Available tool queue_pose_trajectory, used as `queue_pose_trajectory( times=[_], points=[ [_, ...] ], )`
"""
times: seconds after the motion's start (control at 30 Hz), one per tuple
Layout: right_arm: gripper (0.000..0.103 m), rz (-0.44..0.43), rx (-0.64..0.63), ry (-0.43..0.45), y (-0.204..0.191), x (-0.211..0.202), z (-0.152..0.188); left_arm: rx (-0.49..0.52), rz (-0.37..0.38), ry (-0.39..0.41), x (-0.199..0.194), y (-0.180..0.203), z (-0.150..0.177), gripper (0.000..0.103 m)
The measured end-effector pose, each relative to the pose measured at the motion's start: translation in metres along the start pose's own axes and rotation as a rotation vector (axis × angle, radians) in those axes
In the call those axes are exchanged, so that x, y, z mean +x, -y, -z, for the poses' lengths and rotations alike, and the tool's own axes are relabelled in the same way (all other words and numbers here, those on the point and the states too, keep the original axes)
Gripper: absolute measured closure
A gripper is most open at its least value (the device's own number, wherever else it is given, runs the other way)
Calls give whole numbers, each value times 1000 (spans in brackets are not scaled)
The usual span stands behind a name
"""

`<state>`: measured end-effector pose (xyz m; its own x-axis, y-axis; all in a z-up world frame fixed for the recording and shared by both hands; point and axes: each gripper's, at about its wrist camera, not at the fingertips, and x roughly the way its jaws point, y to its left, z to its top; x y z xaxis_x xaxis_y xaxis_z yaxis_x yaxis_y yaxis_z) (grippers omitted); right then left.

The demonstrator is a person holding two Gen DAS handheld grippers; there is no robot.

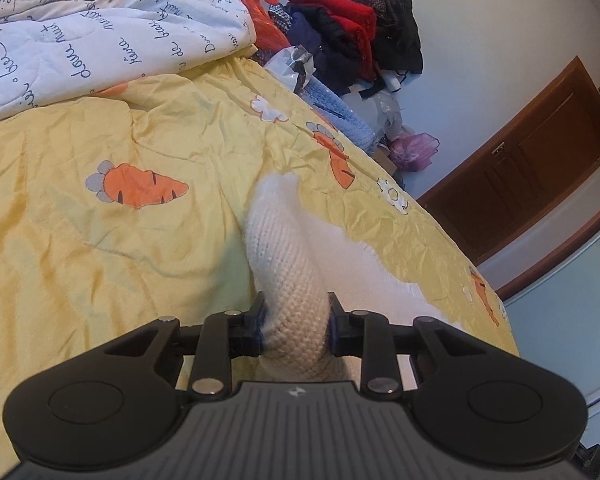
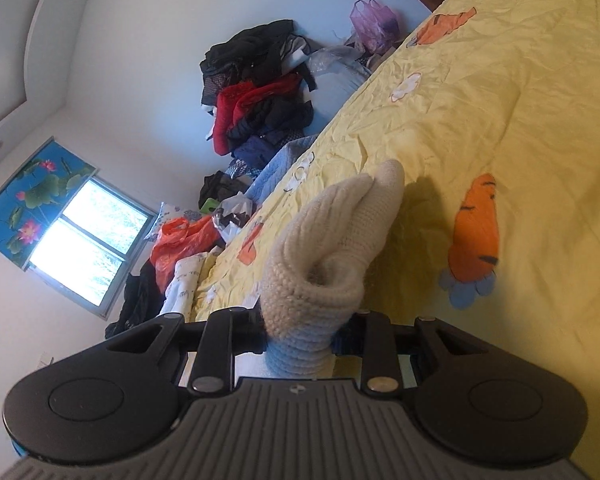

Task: Fold small clothes

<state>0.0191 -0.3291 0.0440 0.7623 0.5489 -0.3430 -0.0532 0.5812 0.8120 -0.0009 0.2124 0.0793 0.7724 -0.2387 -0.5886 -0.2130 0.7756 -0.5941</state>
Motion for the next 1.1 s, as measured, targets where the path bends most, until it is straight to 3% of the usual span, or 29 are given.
queue_pose_trajectory(
  times=[0.27, 0.5, 0.63, 0.7, 0.73, 0.77, 0.8, 0.83, 0.9, 1.0, 1.1],
  points=[
    [73, -15, 40, -7, 12, -70, 45, -2, 17, -49, -57, -24, 43, 77],
    [72, 20, 90, -48, 28, -114, 91, 42, -54, -71, -85, -58, 74, 81],
    [54, 177, 41, -66, 35, -114, 95, 158, -188, -13, -104, -66, 77, 80],
    [39, 185, -14, -22, 27, -126, 87, 191, -193, 62, -120, -66, 69, 77],
    [26, 182, -56, 25, 22, -135, 79, 213, -194, 95, -123, -62, 63, 70],
    [18, 173, -99, 66, 17, -140, 69, 234, -196, 114, -122, -58, 57, 62],
    [16, 170, -133, 87, 13, -140, 58, 256, -191, 128, -118, -52, 49, 41],
    [16, 171, -170, 87, 8, -134, 43, 289, -177, 147, -109, -44, 41, 27],
    [16, 190, -250, 50, 0, -112, 17, 353, -165, 153, -86, -26, 28, 26],
    [16, 251, -375, -36, -8, -55, -14, 437, -140, 98, -32, 2, 8, 26],
    [17, 313, -421, -129, -5, 0, -28, 483, -174, -7, 26, 18, -5, 26]
  ],
)
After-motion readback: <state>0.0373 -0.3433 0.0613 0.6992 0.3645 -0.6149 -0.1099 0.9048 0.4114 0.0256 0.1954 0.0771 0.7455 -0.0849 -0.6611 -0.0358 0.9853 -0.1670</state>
